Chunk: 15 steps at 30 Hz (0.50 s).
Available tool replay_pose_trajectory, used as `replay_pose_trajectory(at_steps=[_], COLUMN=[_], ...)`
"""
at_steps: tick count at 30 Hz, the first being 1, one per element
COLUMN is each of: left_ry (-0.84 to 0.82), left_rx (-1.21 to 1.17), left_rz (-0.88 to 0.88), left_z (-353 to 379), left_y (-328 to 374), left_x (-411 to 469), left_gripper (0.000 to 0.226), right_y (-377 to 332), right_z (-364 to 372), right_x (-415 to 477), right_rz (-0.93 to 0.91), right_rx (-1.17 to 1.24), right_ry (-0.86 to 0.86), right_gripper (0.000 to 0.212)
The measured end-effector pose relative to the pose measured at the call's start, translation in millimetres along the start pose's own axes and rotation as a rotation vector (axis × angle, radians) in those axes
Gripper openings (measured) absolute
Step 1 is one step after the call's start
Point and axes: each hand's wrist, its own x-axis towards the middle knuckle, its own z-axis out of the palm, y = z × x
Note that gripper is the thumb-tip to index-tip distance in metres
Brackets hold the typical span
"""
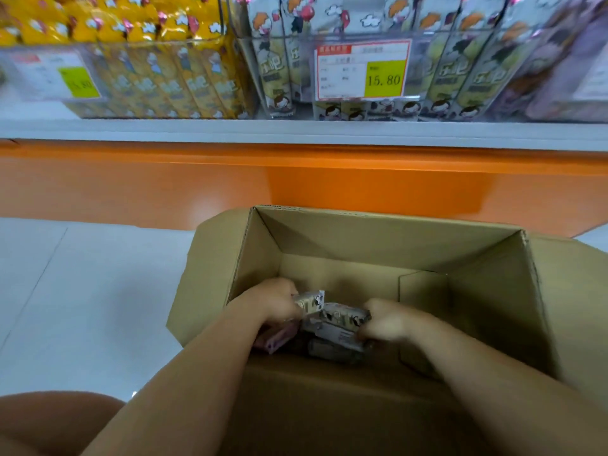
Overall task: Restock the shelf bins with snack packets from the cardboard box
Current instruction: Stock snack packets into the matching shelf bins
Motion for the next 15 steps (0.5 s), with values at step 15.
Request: replay_pose_trajectory(at_steps=[15], left_ry=[0.238], left_rx=[-0.322], left_rz=[0.358], left_z=[-86.1], left_y=[60.1], left_x=[-149.4], left_gripper=[0.038], right_y=[-42.3], right_z=[-116.6], right_x=[-210.8], right_rz=[-0.231], right_rx=[-0.254], right_ry=[0.593], right_gripper=[0.025])
